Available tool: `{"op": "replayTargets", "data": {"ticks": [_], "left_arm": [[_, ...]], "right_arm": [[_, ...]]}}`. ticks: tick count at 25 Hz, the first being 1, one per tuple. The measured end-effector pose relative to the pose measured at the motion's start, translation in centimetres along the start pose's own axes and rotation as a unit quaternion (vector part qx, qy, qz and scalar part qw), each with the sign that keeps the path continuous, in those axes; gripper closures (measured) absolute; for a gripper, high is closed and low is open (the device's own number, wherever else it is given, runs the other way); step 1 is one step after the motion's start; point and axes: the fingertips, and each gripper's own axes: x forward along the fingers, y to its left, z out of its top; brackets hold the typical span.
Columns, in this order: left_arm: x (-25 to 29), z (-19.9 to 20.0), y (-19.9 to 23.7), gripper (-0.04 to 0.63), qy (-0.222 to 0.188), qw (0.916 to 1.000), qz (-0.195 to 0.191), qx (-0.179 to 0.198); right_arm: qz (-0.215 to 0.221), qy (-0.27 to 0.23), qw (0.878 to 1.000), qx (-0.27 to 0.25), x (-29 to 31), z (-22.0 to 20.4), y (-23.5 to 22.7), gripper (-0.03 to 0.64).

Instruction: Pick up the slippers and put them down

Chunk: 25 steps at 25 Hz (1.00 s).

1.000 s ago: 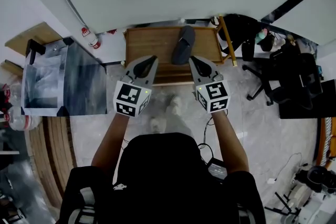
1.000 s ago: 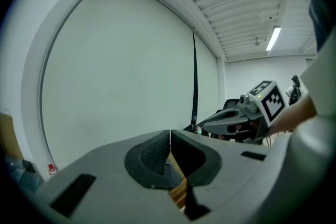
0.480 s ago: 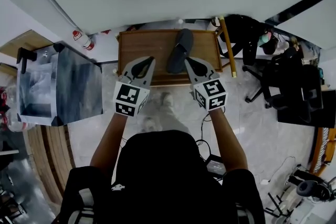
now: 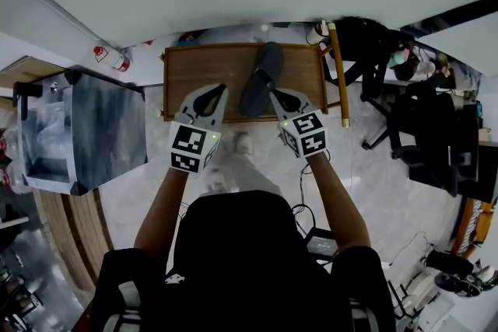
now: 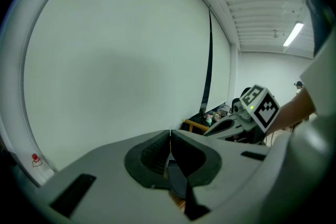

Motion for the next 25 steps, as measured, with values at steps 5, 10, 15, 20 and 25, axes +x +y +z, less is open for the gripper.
{"op": "replayTargets", "data": {"ticks": [5, 10, 15, 20, 25], "left_arm": [[2.3, -2.2, 1.0, 0.588, 0.029, 0.9994, 0.007, -0.016], [4.3, -4.8, 1.6, 0.588, 0.053, 0.9983, 0.009, -0.022], [5.5, -7.1, 2.3, 0.588, 0.075, 0.9968, 0.013, -0.026], [6.2, -8.7, 2.8, 0.588, 0.095, 0.9949, 0.018, -0.03], [6.7, -9.6, 3.7, 0.588, 0.102, 0.9941, 0.027, -0.026]], "right_arm": [[0.021, 0.065, 0.998, 0.006, 3.7, -4.1, -1.6, 0.626], [0.024, 0.113, 0.993, 0.025, 6.7, -7.8, -3.1, 0.623], [0.029, 0.146, 0.988, 0.044, 9.0, -10.3, -3.9, 0.545], [0.033, 0.171, 0.978, 0.115, 10.9, -12.1, -4.8, 0.468], [0.023, 0.195, 0.968, 0.156, 12.6, -13.9, -5.5, 0.408]]}}
